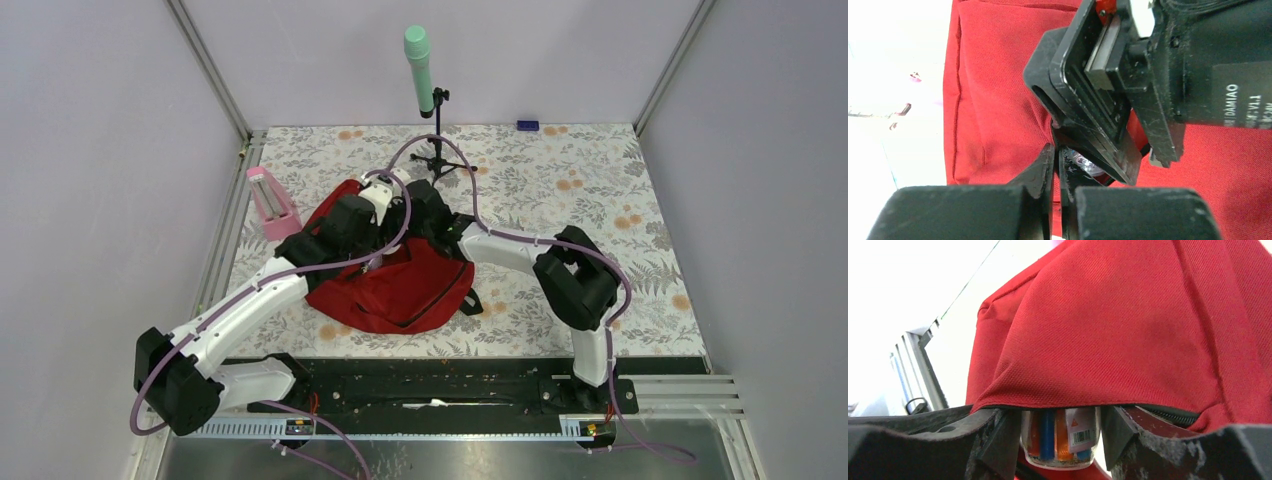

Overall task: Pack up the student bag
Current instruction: Place the stationery in the student bag.

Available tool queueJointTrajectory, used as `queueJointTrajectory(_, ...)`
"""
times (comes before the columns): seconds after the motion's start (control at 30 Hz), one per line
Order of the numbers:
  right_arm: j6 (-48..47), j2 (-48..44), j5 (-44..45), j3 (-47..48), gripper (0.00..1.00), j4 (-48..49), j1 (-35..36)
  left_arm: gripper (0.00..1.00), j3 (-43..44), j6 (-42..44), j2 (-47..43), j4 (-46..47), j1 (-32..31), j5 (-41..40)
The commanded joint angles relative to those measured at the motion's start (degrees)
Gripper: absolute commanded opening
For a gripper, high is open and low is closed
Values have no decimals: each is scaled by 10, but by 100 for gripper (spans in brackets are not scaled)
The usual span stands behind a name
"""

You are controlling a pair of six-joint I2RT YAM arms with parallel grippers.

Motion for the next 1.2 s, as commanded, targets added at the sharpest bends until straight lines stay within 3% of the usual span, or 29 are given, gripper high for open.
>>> queueJointTrajectory(0.0, -65, 18, 40, 19, 3, 155, -2, 0, 1, -2, -29, 44, -4, 20)
queueJointTrajectory(0.3, -86, 68, 47, 39, 12, 197, -2, 0, 3, -3, -22, 44, 0, 27)
queueJointTrajectory(0.57, -75, 29, 45, -17, 48, 233, -2, 0, 3, -4, -22, 45, 6, 29)
queueJointTrajectory(0.83, -81, -16, 18, -52, 75, 224, -2, 0, 2, -4, -25, 45, 10, 30)
queueJointTrajectory(1.0, -101, -57, 8, -81, 83, 208, -2, 0, 2, -7, -26, 44, 12, 32)
queueJointTrajectory(1.17, -127, -106, 29, -126, 84, 170, -2, 0, 9, -17, -23, 38, 17, 47)
